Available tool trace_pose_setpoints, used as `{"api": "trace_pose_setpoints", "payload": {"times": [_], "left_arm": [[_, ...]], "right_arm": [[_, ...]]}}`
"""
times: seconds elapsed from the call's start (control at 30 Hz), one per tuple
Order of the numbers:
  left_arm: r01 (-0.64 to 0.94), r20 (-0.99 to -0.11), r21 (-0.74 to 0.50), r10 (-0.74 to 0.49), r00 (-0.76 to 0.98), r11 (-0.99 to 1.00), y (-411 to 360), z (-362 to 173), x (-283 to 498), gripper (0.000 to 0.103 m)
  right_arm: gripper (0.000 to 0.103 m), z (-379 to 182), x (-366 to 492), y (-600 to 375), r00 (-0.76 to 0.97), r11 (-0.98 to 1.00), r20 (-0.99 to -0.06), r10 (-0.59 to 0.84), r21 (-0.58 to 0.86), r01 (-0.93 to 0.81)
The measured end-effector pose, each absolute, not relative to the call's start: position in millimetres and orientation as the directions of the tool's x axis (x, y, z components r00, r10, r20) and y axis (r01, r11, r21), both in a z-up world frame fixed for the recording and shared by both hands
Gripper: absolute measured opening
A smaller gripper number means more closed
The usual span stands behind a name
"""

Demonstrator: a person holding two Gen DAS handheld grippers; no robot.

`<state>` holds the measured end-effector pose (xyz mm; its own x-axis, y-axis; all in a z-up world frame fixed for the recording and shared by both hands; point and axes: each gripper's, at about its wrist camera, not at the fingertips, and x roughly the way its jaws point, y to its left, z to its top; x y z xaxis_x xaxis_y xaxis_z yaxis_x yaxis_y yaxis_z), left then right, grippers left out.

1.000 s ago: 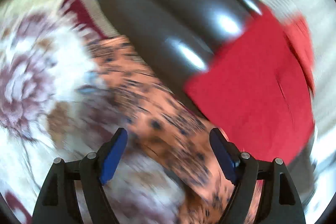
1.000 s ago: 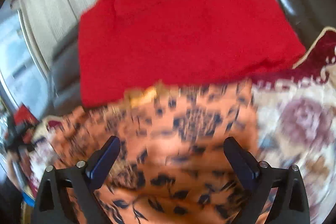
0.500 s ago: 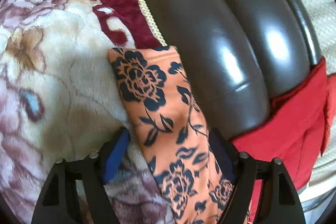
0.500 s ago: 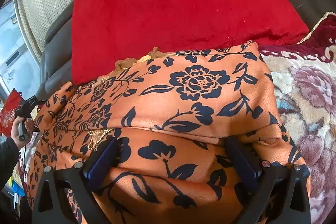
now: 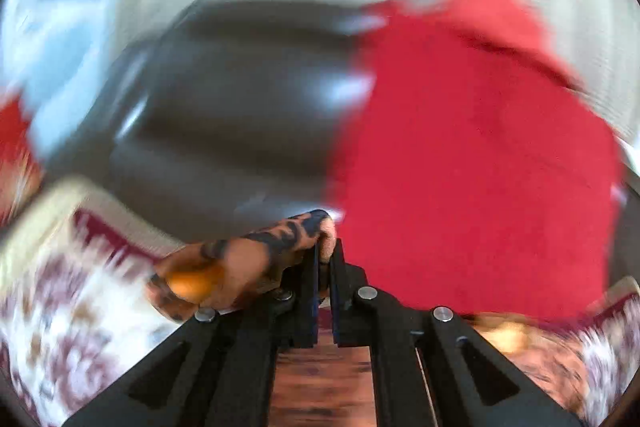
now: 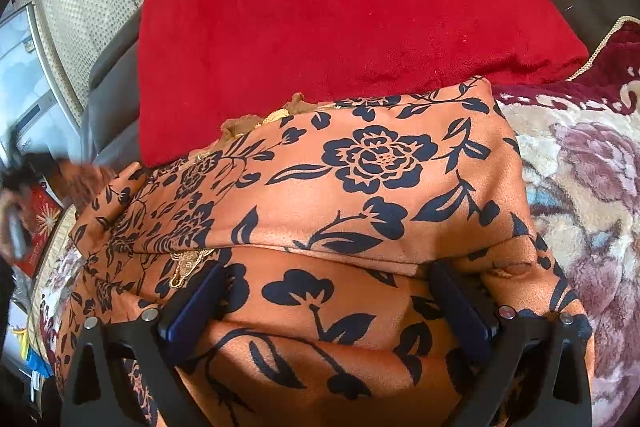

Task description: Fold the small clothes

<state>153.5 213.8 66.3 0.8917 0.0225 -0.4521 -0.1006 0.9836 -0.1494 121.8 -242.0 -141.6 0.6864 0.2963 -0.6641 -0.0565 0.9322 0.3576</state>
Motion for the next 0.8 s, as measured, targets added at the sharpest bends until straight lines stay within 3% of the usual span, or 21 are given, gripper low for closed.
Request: {"api": "trace_pose_setpoints", "payload": {"times": [0.07,0.13,0.17,0.2,0.23,0.3,0.37,0.63,0.73,0.8], "left_arm": [[0.079,-0.406,-0.101,-0.114,0.907,0.992,129.5,86.6,135.9,0.004],[0.243,-0.436,-0.112,-0.268,0.859,0.963,56.5,78.6,122.2,0.007],[0.304,-0.472,-0.111,-0.319,0.822,0.946,33.6,68.8,119.3,0.027],[0.370,-0.536,-0.090,-0.358,0.764,0.925,3.4,49.4,116.5,0.066],[0.388,-0.583,-0.061,-0.348,0.734,0.920,-12.3,32.9,116.1,0.080],[0.382,-0.694,0.043,-0.248,0.676,0.923,-31.1,-10.9,109.6,0.083],[0.354,-0.705,0.054,-0.215,0.676,0.934,-12.9,-26.2,102.9,0.083],[0.010,-0.712,-0.123,-0.096,0.696,0.992,134.1,-32.9,69.9,0.083],[-0.085,-0.725,-0.189,-0.080,0.684,0.978,171.7,-52.4,61.7,0.083],[-0.134,-0.735,-0.215,-0.070,0.674,0.967,190.7,-60.8,53.8,0.083]], "right_arm": [[0.103,-141.5,120.9,-243.2,0.689,0.928,-0.659,0.303,0.369,-0.056],[0.103,-140.6,119.9,-245.9,0.690,0.921,-0.652,0.315,0.385,-0.057],[0.103,-140.1,119.5,-247.7,0.689,0.917,-0.649,0.323,0.395,-0.057],[0.103,-139.6,119.5,-248.8,0.688,0.913,-0.647,0.329,0.404,-0.057],[0.103,-138.4,119.4,-251.1,0.685,0.907,-0.645,0.339,0.417,-0.056],[0.103,-134.8,119.4,-254.6,0.669,0.898,-0.654,0.352,0.437,-0.045],[0.102,-127.9,116.1,-259.9,0.651,0.878,-0.655,0.384,0.478,-0.037],[0.103,-101.0,127.0,-311.4,0.719,0.640,-0.477,0.506,0.766,0.059],[0.102,-100.2,157.4,-310.7,0.677,0.636,-0.522,0.518,0.765,0.103],[0.102,-116.9,181.6,-311.1,0.614,0.633,-0.607,0.505,0.744,0.215]]}}
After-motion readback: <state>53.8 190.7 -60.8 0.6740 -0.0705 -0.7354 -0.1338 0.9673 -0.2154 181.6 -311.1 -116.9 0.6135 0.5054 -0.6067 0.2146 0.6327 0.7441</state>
